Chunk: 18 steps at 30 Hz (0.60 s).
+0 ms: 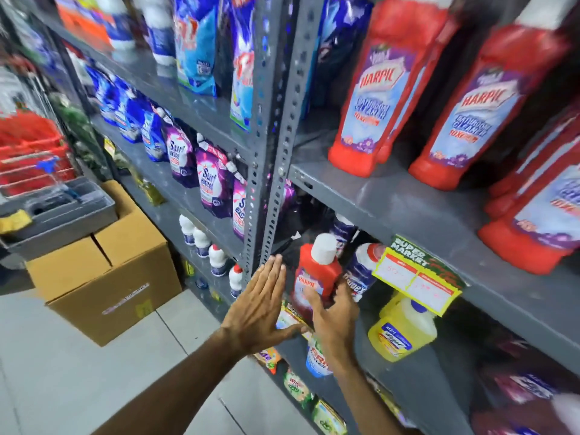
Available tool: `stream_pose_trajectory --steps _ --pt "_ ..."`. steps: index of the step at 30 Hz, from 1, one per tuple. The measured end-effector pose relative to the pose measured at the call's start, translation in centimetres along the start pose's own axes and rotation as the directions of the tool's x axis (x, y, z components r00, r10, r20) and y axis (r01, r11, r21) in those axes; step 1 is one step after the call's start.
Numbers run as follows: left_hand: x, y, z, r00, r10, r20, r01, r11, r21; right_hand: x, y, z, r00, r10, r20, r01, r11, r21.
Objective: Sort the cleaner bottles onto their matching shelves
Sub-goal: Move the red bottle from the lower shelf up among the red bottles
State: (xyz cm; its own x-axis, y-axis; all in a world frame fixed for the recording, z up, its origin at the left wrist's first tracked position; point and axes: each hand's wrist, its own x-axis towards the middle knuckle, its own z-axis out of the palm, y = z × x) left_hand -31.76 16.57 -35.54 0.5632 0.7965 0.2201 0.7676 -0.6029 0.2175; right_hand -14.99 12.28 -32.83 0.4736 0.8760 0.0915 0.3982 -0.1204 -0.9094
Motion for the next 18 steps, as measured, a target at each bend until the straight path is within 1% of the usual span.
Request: stream_pose_trajectory --steps 5,9,14,18 --pt "-2.7 1.7 -7.0 0.992 0.088 -0.088 -0.086 0.996 0.026 -4.9 -4.8 -3.3 0.997 -0.071 -0.012 0.072 0.997 0.032" --pt "-3.2 2.9 -12.5 0.968 0.161 -0.190 -0.160 0.987 0.021 -7.1 -9.8 -5.9 0.981 -0.178 -0.077 0.183 0.981 0.067" --pt "-1.1 4.0 -18.7 0.933 0.251 -0.258 -0.242 0.968 0.068 -6.3 -17.0 -10.0 0.954 -0.276 -0.117 0.290 0.950 0.120" --pt "2.1 5.0 -22.2 0.911 0.276 -0.307 -0.261 0.961 0.090 -3.9 -22.2 -13.7 0.915 -0.353 -0.193 0.382 0.913 0.143"
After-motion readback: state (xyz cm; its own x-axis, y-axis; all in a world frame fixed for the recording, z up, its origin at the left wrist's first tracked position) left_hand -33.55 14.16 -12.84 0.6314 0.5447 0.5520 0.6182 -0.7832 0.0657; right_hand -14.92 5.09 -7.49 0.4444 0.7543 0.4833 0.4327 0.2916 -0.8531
